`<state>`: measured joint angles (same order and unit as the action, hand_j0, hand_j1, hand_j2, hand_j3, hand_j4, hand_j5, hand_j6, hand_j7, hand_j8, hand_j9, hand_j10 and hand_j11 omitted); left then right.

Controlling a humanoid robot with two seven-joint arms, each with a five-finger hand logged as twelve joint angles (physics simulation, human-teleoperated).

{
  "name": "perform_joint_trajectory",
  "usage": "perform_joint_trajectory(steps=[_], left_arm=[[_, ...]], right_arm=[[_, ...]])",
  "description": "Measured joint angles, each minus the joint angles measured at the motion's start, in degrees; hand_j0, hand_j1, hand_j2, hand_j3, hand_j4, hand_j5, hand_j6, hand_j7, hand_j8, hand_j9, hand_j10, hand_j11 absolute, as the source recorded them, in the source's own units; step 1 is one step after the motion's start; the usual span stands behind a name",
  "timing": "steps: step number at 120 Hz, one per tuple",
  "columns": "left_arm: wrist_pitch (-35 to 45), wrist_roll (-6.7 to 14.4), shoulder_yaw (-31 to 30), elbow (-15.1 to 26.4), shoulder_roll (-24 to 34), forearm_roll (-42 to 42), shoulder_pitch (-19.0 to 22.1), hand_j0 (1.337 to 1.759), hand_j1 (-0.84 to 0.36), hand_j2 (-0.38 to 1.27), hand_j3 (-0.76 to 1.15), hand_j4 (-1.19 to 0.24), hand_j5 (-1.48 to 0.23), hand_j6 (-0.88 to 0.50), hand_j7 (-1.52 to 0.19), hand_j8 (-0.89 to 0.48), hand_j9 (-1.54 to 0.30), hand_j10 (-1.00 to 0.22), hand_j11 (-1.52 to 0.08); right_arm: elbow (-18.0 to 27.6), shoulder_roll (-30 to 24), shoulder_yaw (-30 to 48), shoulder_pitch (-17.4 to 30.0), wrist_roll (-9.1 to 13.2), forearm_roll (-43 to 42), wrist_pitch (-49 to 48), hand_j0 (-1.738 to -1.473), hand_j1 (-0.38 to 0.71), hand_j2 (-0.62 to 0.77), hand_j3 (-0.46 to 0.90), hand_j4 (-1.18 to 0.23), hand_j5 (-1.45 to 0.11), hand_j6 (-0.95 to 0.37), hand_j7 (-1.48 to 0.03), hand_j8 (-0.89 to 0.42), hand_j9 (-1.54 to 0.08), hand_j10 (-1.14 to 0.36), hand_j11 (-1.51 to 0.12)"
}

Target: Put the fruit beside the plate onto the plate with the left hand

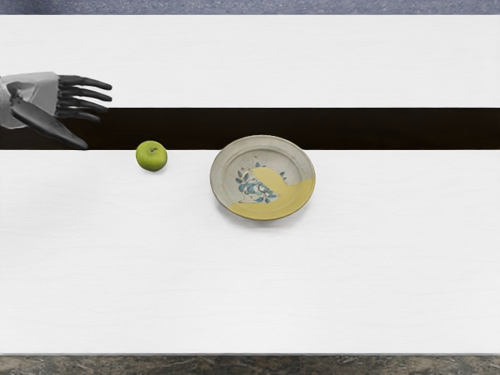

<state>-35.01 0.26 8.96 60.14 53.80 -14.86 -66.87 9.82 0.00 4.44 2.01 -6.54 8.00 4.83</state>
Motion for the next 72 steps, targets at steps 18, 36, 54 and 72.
perform_joint_trajectory(steps=[18, 36, 54, 72], left_arm=[[0.00, 0.00, -0.09, -0.23, -0.13, -0.01, 0.89, 1.658, 0.05, 0.05, 0.00, -0.25, -0.32, -0.25, -0.32, -0.25, -0.32, -0.25, -0.32], [0.00, 3.82, -0.04, -0.61, -1.71, 0.00, 0.37, 1.658, 0.05, 0.05, 0.00, -0.25, -0.32, -0.25, -0.32, -0.25, -0.32, -0.25, -0.32], [-0.01, 8.82, 0.27, -0.13, -1.23, -0.02, 0.12, 1.658, 0.05, 0.05, 0.00, -0.25, -0.32, -0.25, -0.32, -0.25, -0.32, -0.25, -0.32], [0.05, 11.79, 1.85, 5.04, -1.00, -5.18, -0.66, 1.658, 0.05, 0.05, 0.00, -0.25, -0.32, -0.25, -0.32, -0.25, -0.32, -0.25, -0.32]], right_arm=[[0.02, 0.00, 0.07, -0.17, -0.17, 0.00, 0.00, -1.658, -0.31, -0.01, 0.00, -0.03, -0.05, -0.03, -0.05, -0.03, -0.05, -0.03, -0.05], [0.02, 0.00, 0.00, -0.06, -0.01, 0.00, 0.00, -1.658, -0.31, -0.01, 0.00, -0.03, -0.05, -0.03, -0.05, -0.03, -0.05, -0.03, -0.05], [-0.13, 0.00, 0.13, -0.45, -0.22, 0.00, 0.02, -1.658, -0.31, -0.01, 0.00, -0.03, -0.05, -0.04, -0.05, -0.03, -0.05, -0.03, -0.05], [-0.37, 0.00, 0.20, -0.65, -0.49, 0.00, 0.07, -1.658, -0.31, -0.01, 0.00, -0.03, -0.05, -0.03, -0.05, -0.03, -0.05, -0.03, -0.05]])
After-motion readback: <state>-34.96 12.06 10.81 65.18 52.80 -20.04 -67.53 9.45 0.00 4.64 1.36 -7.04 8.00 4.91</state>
